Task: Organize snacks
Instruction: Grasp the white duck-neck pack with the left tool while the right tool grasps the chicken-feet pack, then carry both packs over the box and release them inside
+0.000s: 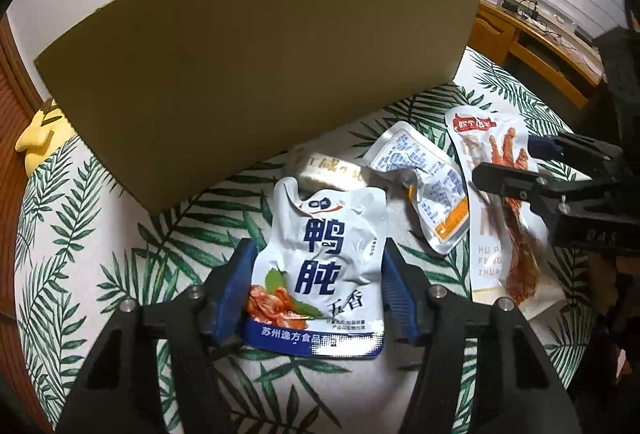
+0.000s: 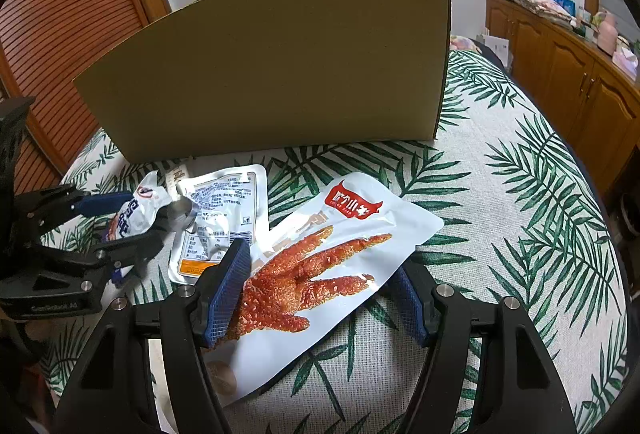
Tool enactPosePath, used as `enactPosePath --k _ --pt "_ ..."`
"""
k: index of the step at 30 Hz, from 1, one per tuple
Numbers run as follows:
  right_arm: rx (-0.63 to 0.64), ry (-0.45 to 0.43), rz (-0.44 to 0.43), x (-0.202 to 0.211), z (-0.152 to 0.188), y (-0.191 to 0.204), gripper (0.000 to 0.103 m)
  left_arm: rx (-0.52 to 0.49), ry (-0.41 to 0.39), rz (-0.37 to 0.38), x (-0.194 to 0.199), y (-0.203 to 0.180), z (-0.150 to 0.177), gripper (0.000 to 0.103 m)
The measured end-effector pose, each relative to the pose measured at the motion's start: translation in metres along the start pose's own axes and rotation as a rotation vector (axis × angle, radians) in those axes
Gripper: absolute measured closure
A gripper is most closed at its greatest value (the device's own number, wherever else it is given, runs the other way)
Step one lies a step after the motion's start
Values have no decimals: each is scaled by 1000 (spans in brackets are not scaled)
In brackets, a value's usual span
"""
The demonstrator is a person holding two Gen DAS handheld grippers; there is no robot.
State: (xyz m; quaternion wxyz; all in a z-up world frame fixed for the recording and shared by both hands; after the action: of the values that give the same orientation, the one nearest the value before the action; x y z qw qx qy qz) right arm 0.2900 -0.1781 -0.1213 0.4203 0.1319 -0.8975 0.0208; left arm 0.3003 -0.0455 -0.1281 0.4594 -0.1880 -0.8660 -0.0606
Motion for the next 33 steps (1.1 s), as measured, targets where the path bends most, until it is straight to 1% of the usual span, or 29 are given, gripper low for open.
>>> enactPosePath --k 4,11,14,15,16,19,22,24,27,33 --pt "-1 0 -4 0 0 0 34 17 -15 -3 9 0 8 43" --pt "21 18 11 -2 -3 5 33 60 -99 21 42 1 15 43" --pt "33 20 14 -4 -3 8 38 57 -120 26 53 -1 16 42" --pt "36 18 9 -4 -3 9 43 55 -125 26 54 -1 17 42" --pt "39 15 0 -3 -2 10 62 52 -130 26 56 -2 18 42" --pt "38 10 -19 -1 1 10 68 50 -143 34 62 -3 20 42" --pt "5 10 -56 4 3 6 77 51 -153 41 67 -1 23 42" --pt "-3 1 -73 10 5 5 78 54 -160 44 67 -5 22 42" --pt "-1 -22 -77 20 6 5 81 63 -172 46 69 -6 22 42" --pt "8 -56 -73 40 7 3 82 72 -199 47 76 -10 20 42"
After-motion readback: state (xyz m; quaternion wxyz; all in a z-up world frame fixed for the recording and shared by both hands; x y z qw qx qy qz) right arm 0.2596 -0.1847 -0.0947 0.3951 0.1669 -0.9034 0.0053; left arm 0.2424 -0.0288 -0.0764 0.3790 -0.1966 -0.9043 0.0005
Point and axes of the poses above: each gripper's, at about its wrist camera, not at the fingertips, and x roughly against the way its jaws point, y to its left, z to its underside, the point moved 3 cm from there along -x, roughly the way its jaws point, and after that the axes turned 7 degrees about x, right-handed, at the moved point
